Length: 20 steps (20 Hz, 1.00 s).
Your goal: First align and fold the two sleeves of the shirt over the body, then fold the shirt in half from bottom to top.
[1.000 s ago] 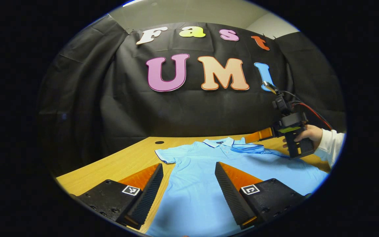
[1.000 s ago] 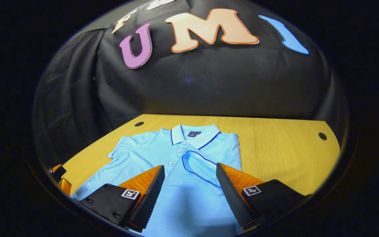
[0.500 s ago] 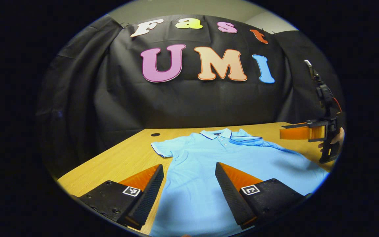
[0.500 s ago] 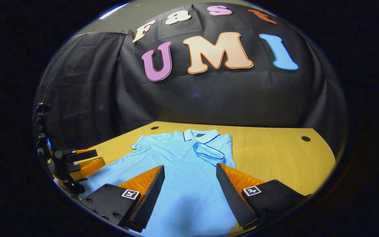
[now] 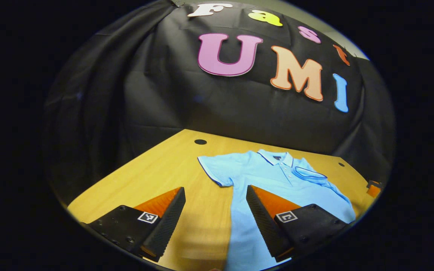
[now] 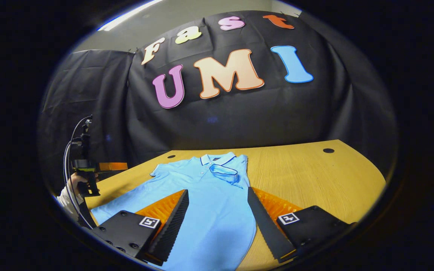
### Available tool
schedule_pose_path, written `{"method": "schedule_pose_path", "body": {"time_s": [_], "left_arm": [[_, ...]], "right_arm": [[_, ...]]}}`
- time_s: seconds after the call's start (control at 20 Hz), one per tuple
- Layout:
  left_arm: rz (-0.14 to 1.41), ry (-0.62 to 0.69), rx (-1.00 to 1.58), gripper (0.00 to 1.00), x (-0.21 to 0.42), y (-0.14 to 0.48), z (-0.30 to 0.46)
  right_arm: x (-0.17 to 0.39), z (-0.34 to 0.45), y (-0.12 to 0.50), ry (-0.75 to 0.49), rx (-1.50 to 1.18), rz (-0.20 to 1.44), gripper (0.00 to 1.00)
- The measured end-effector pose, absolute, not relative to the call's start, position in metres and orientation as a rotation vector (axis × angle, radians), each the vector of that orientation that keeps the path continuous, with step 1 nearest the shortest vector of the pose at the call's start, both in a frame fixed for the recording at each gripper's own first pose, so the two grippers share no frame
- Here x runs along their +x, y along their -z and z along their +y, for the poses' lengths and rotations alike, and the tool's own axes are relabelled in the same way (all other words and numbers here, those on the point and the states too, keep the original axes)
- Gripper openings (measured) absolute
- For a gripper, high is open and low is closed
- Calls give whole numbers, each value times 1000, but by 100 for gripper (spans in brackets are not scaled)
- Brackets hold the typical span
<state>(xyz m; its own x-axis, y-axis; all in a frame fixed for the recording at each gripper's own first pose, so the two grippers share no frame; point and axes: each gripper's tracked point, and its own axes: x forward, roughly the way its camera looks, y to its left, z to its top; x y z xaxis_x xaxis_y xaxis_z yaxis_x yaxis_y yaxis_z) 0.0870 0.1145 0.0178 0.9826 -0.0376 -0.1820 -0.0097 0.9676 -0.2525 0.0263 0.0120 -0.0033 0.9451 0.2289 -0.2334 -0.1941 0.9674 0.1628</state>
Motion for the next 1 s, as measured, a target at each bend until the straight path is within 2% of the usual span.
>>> {"method": "schedule_pose_path", "body": {"time_s": [0.05, 0.1, 0.4, 0.75, 1.0], "left_arm": [[192, 12, -262, 97, 98, -23, 123], [202, 20, -265, 97, 110, -28, 129], [257, 137, -277, 97, 181, -51, 130], [448, 152, -237, 97, 252, 4, 108], [557, 142, -204, 96, 265, 45, 100]], "right_arm": [[25, 6, 4, -202, 141, 253, 94], [23, 1, 4, -192, 145, 252, 98], [16, -13, 13, -149, 150, 267, 98], [12, -21, 13, -130, 179, 266, 98], [12, -25, 17, -128, 181, 278, 98]]}}
